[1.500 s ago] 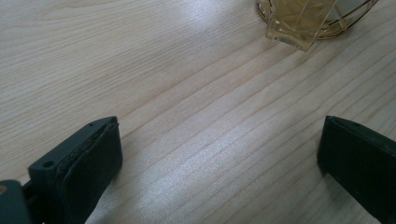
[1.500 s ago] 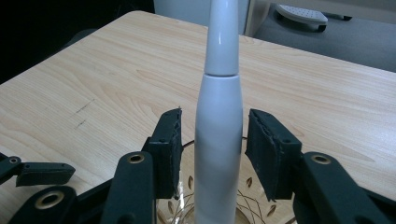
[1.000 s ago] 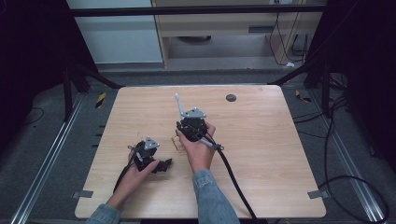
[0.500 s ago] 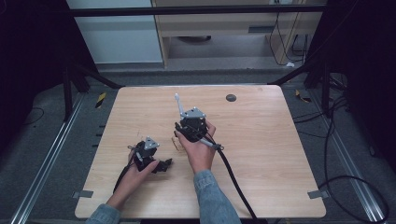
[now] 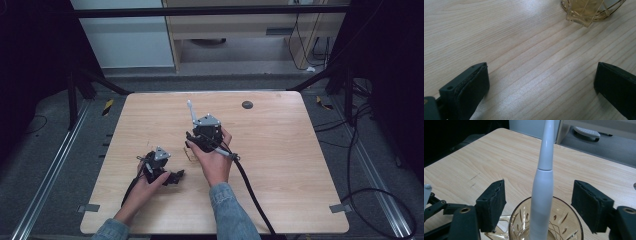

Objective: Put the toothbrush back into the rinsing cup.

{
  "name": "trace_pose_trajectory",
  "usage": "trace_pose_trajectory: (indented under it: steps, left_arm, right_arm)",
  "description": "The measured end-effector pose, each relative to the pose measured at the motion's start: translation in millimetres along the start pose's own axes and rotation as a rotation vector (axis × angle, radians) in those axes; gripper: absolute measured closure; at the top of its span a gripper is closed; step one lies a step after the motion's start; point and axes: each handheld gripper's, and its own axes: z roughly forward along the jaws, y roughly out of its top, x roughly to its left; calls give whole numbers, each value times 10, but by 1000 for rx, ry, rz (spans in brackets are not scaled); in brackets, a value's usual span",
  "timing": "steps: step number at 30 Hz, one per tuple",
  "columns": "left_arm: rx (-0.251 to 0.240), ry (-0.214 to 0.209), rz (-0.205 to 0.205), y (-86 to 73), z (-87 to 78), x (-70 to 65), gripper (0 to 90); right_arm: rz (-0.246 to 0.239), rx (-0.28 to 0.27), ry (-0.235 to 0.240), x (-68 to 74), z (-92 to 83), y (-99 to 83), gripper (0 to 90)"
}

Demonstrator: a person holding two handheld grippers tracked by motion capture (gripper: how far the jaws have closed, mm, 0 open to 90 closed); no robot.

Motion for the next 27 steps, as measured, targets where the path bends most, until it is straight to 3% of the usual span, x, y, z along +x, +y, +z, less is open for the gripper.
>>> trace_pose_trajectory:
  steps: [14, 27]
  left_arm:
    - [0, 0, 0, 0, 0, 0, 0]
    - [0, 1, 0, 1, 0, 1, 0]
  right_arm:
    - [-23, 35, 53, -23, -86, 26, 107]
    - [-47, 24, 75, -68, -211, 43, 68]
